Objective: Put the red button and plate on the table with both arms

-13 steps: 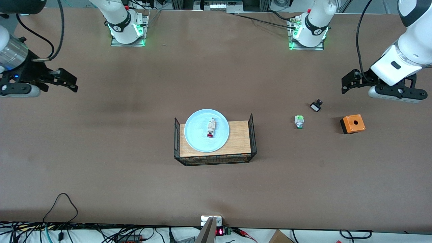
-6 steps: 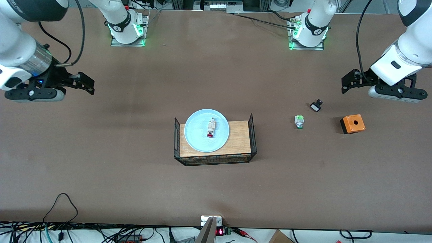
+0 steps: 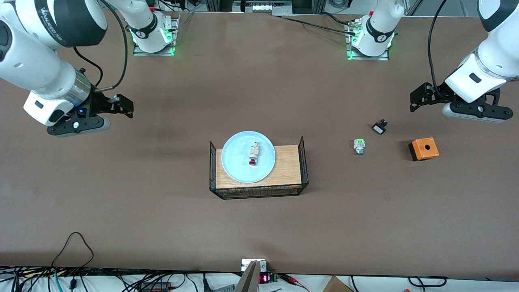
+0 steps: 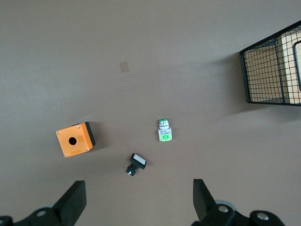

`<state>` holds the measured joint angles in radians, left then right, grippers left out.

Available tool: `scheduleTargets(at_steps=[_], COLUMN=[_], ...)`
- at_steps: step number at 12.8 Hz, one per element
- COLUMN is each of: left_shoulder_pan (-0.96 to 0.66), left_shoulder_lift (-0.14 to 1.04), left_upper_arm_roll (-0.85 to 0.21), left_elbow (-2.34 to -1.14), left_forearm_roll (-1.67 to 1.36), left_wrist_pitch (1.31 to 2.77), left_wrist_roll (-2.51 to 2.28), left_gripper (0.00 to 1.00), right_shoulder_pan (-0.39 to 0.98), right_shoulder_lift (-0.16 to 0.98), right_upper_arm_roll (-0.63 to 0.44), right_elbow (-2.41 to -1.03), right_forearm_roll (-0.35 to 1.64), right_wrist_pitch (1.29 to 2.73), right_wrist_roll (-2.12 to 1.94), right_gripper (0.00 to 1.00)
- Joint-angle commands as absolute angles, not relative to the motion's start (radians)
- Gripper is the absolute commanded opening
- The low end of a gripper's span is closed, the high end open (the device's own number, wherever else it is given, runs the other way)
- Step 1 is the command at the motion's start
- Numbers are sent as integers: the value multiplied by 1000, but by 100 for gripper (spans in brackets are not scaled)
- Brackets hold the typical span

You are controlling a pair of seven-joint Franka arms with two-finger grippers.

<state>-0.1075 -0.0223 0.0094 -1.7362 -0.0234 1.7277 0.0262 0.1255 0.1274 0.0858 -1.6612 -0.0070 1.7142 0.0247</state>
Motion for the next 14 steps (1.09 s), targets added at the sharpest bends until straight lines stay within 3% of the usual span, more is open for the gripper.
scheduleTargets(at_steps=[1,14], left_shoulder_pan=[-110,-107], left_shoulder_lift=[-29,-29], left_upper_arm_roll=[8,11], left_elbow=[-1726,-1726], left_forearm_roll=[-5,-6], left_wrist_pitch=[1704,1697], left_wrist_roll=[37,38], left_gripper=[100,100], right_shoulder_pan=[123,132], right_shoulder_lift=[156,212], right_upper_arm_roll=[81,81], right_elbow=[-1657,-1637], right_forearm_roll=[3,150], right_wrist_pitch=[1712,1830], right_wrist_roll=[2,-61], right_gripper=[100,100])
